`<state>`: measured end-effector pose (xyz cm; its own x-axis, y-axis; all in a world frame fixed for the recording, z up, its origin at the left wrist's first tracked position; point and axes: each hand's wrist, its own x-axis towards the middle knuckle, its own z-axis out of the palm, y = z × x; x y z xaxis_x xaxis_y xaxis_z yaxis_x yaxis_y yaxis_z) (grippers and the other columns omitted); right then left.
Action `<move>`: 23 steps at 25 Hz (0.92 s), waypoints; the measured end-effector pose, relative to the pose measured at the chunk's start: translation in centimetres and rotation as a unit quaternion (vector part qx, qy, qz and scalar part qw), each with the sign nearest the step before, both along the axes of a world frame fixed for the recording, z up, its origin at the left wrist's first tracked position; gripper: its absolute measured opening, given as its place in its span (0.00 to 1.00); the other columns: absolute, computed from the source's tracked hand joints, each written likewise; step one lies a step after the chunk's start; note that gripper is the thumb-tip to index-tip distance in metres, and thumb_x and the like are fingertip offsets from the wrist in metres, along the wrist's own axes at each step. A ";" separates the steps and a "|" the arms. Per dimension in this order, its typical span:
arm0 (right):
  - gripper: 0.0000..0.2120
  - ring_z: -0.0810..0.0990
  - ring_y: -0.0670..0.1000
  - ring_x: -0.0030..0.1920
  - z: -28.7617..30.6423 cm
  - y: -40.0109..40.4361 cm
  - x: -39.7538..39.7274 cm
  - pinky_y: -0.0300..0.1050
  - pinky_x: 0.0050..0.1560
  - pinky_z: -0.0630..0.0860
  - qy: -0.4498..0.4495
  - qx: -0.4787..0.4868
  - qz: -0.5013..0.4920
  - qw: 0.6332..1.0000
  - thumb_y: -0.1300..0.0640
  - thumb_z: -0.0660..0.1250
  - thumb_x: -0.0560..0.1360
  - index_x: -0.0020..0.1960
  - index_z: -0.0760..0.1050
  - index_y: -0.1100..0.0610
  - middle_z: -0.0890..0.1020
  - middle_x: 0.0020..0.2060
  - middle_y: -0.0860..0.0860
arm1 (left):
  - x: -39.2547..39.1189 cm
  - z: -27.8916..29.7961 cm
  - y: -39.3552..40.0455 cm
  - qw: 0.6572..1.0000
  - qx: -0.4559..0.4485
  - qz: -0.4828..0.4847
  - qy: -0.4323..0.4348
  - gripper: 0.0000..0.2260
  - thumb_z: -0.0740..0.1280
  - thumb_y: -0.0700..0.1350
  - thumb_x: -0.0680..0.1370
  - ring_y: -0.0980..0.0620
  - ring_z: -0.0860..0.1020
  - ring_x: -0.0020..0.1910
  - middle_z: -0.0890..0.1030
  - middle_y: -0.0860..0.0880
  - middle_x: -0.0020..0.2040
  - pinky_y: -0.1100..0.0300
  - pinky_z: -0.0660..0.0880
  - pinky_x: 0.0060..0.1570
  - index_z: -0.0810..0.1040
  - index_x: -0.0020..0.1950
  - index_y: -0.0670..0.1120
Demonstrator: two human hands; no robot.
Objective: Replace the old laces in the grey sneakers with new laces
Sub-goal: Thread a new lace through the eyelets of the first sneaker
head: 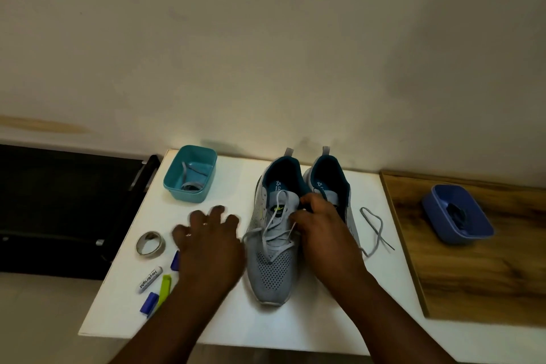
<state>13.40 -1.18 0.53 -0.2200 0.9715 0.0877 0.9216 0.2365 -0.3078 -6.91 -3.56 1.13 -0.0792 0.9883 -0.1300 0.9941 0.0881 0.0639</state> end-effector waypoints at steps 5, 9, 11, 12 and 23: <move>0.16 0.61 0.52 0.78 0.4 -0.3 -0.3 0.47 0.75 0.65 -0.028 -0.047 0.042 0.998 0.51 0.64 0.82 0.69 0.78 0.47 0.61 0.79 0.46 | 1.2 -1.4 1.8 0.980 0.038 -0.008 -0.198 0.10 0.62 0.55 0.82 0.51 0.74 0.60 0.83 0.58 0.54 0.49 0.64 0.58 0.79 0.60 0.60; 0.13 0.76 0.50 0.64 0.1 0.7 0.8 0.38 0.64 0.73 0.013 -0.074 0.049 0.996 0.56 0.68 0.80 0.63 0.82 0.51 0.72 0.67 0.47 | -0.8 -1.0 2.0 0.984 0.007 0.059 -0.166 0.06 0.62 0.56 0.81 0.49 0.77 0.57 0.83 0.56 0.50 0.49 0.69 0.56 0.78 0.54 0.58; 0.11 0.78 0.49 0.60 0.0 1.0 1.5 0.33 0.61 0.70 0.024 -0.075 0.036 0.996 0.57 0.69 0.79 0.61 0.83 0.53 0.75 0.63 0.48 | -3.3 -0.4 1.9 0.987 -0.063 0.120 -0.089 0.05 0.62 0.51 0.81 0.47 0.77 0.59 0.81 0.54 0.53 0.48 0.71 0.59 0.75 0.55 0.56; 0.11 0.78 0.50 0.60 -0.1 1.2 1.9 0.31 0.60 0.68 0.027 -0.075 0.027 0.996 0.57 0.69 0.80 0.61 0.83 0.54 0.75 0.63 0.49 | -4.1 -0.3 1.7 0.985 -0.090 0.140 -0.045 0.06 0.61 0.50 0.81 0.46 0.76 0.61 0.80 0.53 0.55 0.47 0.70 0.61 0.74 0.56 0.55; 0.11 0.76 0.49 0.62 0.3 0.8 1.6 0.42 0.62 0.75 0.000 -0.074 0.019 0.997 0.59 0.66 0.80 0.60 0.81 0.56 0.72 0.68 0.49 | 2.0 -2.7 1.7 0.973 0.082 0.002 -0.215 0.09 0.63 0.61 0.81 0.55 0.72 0.66 0.80 0.60 0.53 0.44 0.55 0.71 0.80 0.56 0.61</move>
<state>15.00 -0.33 0.80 -0.2566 0.9649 -0.0554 0.9129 0.2231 -0.3419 -4.87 -1.91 -1.54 -0.0552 0.9985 0.0069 0.8718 0.0448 0.4877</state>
